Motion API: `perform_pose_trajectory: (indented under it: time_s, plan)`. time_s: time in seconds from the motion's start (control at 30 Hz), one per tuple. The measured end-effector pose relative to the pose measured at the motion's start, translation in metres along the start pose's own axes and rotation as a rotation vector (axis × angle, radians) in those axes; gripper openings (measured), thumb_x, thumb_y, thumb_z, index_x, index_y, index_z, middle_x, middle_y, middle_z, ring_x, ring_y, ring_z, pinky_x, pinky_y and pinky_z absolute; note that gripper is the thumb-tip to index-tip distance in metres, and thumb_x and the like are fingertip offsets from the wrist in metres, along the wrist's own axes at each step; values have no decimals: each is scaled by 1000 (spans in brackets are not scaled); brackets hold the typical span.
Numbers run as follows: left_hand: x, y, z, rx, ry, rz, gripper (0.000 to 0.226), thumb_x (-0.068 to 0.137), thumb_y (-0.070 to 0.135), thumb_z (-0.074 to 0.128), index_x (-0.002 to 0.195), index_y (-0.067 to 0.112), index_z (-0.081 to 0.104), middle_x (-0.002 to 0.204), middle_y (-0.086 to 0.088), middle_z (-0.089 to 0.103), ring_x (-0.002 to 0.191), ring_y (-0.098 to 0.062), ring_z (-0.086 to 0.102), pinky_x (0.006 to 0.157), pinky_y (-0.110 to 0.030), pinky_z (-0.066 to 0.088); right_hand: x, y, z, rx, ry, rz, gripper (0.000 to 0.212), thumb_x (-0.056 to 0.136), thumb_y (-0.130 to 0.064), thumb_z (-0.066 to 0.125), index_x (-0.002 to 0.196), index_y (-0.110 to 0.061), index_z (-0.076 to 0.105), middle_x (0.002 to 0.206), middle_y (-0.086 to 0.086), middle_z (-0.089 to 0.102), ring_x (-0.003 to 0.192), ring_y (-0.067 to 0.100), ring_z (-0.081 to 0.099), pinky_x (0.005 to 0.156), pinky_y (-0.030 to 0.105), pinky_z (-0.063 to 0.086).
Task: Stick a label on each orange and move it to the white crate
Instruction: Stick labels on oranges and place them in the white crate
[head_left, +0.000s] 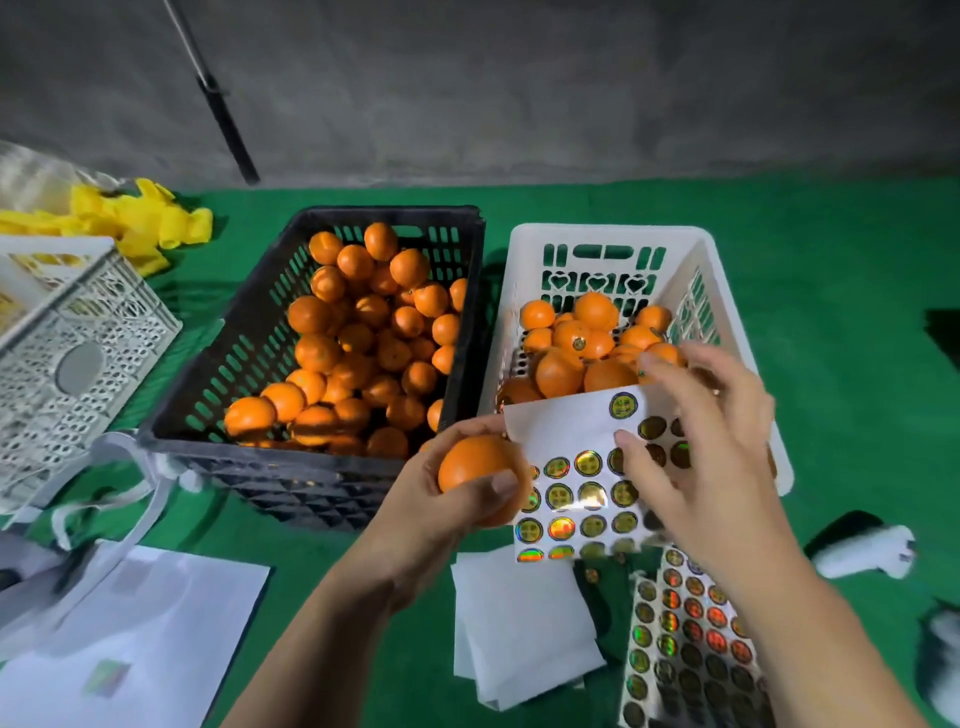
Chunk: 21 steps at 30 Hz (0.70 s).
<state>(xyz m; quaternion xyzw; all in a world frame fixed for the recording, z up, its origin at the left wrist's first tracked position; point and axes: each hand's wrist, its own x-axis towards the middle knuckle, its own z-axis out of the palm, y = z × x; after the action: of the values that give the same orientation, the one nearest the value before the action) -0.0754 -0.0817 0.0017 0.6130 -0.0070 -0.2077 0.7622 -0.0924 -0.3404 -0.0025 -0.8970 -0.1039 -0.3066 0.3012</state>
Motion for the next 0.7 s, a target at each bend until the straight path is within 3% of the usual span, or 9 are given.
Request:
perform_pose_trajectory:
  time_s: [0.1,0.2,0.27,0.33,0.5,0.6,0.7]
  plan:
    - [-7,2,1,75,-6,16,56,58,42,91,112,40,74,126,-6,64,98,-16,73,78,-29,57,2,-6,-8,-107,-59,-38,49,89,-46,75,134,-29,68,147,-6,54,131,25,41,111,41,29]
    - [-12,8,1,174,-35,91,53,63,43,90,113,40,73,113,8,72,93,-12,74,72,-27,59,3,-13,-16,84,-82,74,30,93,-38,77,122,-32,73,128,-17,66,125,20,54,110,44,38]
    - [-14,12,0,222,-28,125,60,66,46,91,122,36,70,117,7,72,98,-17,75,72,-29,59,2,-16,-19,226,-107,154,25,93,-35,76,118,-36,74,121,-23,68,121,12,57,105,40,44]
    - [-16,14,-2,249,-24,137,66,68,47,91,128,34,67,121,6,70,102,-21,75,73,-31,60,-2,-16,-21,171,-120,121,20,96,-35,76,115,-28,77,118,-17,71,117,17,61,102,46,48]
    - [-21,18,-3,234,-72,170,60,73,42,89,128,36,68,122,10,70,107,-20,75,72,-29,62,-3,-14,-23,1,-183,-7,34,90,-37,76,111,-11,81,116,-2,75,114,26,68,99,53,52]
    - [-23,19,-1,238,-78,179,59,72,41,89,127,37,68,122,13,68,107,-20,74,72,-30,62,-6,-17,-26,90,-261,52,27,101,-36,69,109,-13,82,114,-8,75,113,17,69,96,46,54]
    - [-25,22,0,256,-104,206,58,73,37,89,127,36,67,122,14,67,108,-19,73,72,-29,61,-8,-25,-34,365,-362,220,18,103,-31,65,109,-28,81,114,-15,74,102,1,69,83,19,53]
